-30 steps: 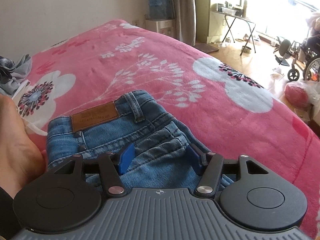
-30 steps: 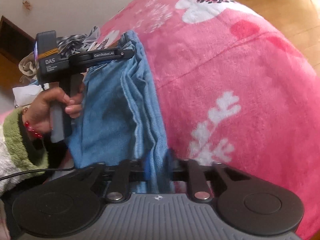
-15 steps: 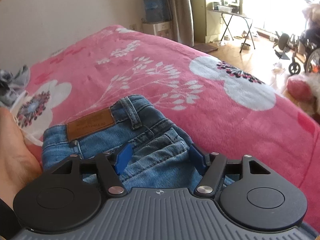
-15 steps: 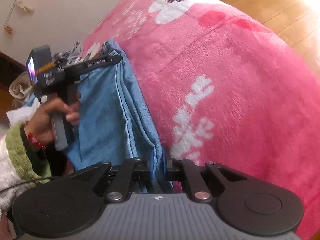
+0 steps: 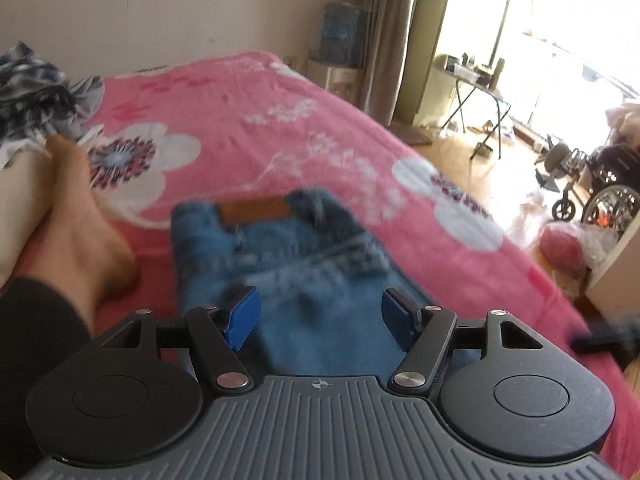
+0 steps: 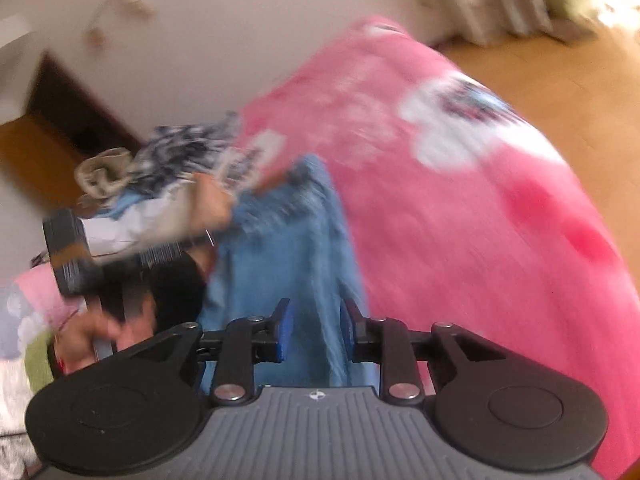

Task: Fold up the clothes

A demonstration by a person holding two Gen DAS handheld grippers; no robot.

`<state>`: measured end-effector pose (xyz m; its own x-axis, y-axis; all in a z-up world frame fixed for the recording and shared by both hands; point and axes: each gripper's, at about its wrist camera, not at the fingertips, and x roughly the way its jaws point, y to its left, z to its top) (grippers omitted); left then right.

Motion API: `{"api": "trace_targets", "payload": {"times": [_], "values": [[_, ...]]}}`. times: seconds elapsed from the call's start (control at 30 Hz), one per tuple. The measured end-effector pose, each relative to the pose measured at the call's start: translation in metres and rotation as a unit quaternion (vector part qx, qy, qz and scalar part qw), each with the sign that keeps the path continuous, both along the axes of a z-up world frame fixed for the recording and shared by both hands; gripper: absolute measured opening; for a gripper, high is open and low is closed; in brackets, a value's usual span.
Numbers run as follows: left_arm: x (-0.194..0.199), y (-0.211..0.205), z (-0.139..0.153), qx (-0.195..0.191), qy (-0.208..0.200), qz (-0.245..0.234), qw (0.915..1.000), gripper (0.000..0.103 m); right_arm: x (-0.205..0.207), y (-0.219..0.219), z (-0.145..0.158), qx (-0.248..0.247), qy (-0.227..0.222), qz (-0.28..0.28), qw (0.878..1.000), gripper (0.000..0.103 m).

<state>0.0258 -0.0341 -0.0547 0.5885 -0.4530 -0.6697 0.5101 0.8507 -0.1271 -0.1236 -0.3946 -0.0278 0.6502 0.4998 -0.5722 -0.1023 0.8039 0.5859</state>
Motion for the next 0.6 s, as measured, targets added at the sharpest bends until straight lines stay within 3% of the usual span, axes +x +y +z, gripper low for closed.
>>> {"api": "trace_targets", "payload": {"times": [0.2,0.43,0.53,0.6], "values": [[0.006,0.007,-0.021,0.011,0.028,0.02,0.9993,0.05,0.082,0.046,-0.013,-0.074,-0.031,0.065,0.995,0.028],[0.012,0.014,-0.033,-0.001,0.05,0.031,0.9983,0.046,0.12,0.082,-0.028,-0.154,-0.061,0.095,0.982,0.028],[0.011,0.017,-0.034,-0.007,0.047,0.033,0.9983,0.043,0.125,0.093,-0.037,-0.184,-0.062,0.102,0.976,0.022],[0.01,0.018,-0.034,-0.011,0.046,0.033,0.9984,0.038,0.125,0.097,-0.039,-0.198,-0.066,0.099,0.973,0.012]]}}
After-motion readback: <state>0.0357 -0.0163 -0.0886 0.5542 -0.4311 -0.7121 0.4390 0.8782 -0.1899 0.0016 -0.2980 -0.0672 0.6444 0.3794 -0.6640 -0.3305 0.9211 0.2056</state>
